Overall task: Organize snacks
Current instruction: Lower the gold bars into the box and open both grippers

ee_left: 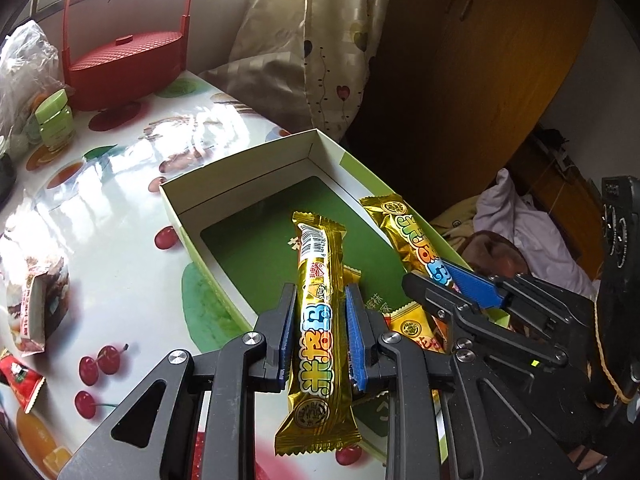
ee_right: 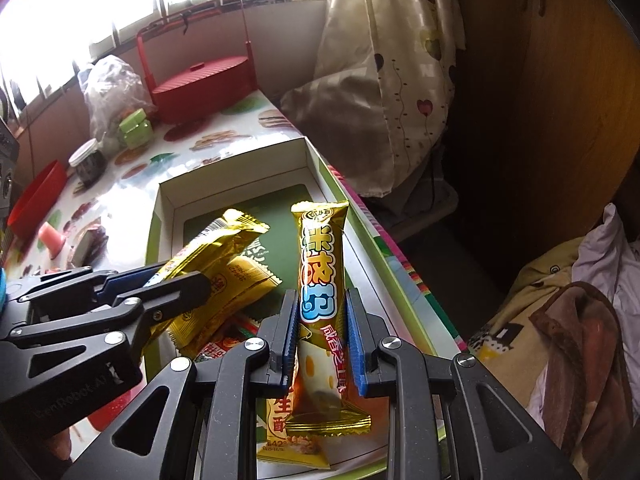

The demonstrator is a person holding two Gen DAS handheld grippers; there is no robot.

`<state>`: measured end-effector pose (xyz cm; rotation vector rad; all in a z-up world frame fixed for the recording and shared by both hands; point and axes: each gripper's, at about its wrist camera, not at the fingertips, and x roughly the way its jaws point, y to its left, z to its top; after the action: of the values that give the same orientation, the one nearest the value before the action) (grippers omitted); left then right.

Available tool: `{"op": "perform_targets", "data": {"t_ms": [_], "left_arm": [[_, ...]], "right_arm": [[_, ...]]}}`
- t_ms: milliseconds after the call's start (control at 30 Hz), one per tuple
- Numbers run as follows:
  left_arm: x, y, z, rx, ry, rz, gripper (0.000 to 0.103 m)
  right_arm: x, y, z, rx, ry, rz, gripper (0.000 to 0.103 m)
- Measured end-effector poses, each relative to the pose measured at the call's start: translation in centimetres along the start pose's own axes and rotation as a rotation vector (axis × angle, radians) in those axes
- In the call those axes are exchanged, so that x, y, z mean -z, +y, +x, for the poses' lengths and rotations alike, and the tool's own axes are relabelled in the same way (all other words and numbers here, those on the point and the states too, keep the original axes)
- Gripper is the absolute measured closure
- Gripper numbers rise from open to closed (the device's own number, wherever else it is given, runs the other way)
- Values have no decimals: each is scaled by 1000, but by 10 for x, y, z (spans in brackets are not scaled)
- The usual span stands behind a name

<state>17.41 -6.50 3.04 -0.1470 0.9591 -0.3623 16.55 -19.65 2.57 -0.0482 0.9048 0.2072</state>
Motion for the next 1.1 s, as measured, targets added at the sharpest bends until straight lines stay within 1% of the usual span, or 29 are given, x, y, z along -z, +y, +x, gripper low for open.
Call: {"op": "perform_targets", "data": {"t_ms": [267,533,600,667,800,1100], "left_arm": [[-1,0,2,9,6,-12,79],[-1,0,3,7,10,-4,78],[-1,0,3,7,12,-12,76],[0,0,2,7,10,-15,68],[1,-1,0,16,3,-22,66],[3,-4,-10,4,-12,-9,64]], "right_arm": [[1,0,-1,0,-2,-4,81],[1,0,-3,-5,-3,-7,81],[1,0,-3,-4,-2,-9,81],[1,-1,-4,-2,-4,-8,79],[2,-3,-7,0,-7,2,78],[5,-4,-14,8,-17,2,72]]}}
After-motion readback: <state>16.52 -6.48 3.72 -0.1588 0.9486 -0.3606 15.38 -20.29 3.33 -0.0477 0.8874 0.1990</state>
